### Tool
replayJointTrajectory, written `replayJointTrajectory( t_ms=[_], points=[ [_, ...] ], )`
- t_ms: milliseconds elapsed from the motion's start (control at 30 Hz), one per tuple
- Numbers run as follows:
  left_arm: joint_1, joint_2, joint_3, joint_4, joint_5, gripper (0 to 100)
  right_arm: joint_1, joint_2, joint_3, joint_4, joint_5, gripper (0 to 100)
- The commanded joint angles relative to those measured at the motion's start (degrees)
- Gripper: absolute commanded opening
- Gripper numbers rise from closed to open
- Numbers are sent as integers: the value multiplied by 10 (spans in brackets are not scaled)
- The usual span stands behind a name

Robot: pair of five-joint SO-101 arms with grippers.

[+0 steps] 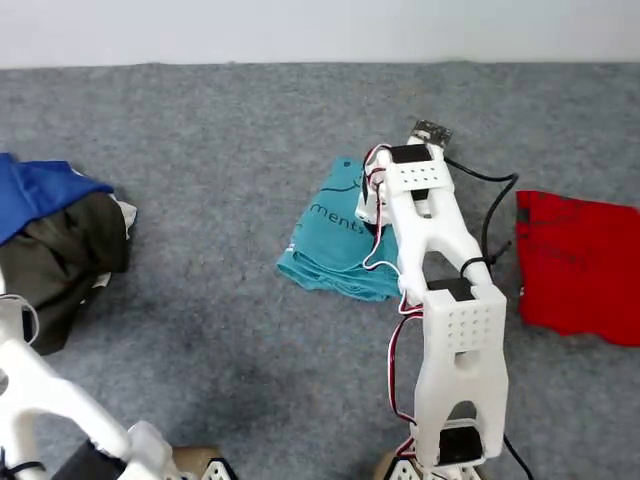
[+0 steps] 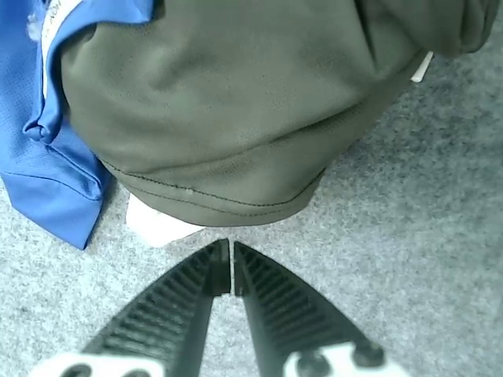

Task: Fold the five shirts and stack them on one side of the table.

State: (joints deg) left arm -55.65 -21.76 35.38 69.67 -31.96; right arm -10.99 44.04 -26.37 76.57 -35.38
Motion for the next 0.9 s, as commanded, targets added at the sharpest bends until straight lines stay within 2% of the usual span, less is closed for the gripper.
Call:
replayJointTrajectory(
  t_ms=[0,267,467,667,867],
  points=[
    [5,-26,-10,-10,-4,18,-4,6,-7,7,-2,17],
    [5,-27,-11,-8,-4,17,15,-83,-7,58,129,9],
    [5,-27,-22,-4,-4,17,85,-173,-7,116,230,9],
    [6,-27,-23,-8,-4,17,146,-241,-7,182,380,9],
    [6,-27,-23,-6,-4,17,214,-307,-7,198,469,9]
  ],
)
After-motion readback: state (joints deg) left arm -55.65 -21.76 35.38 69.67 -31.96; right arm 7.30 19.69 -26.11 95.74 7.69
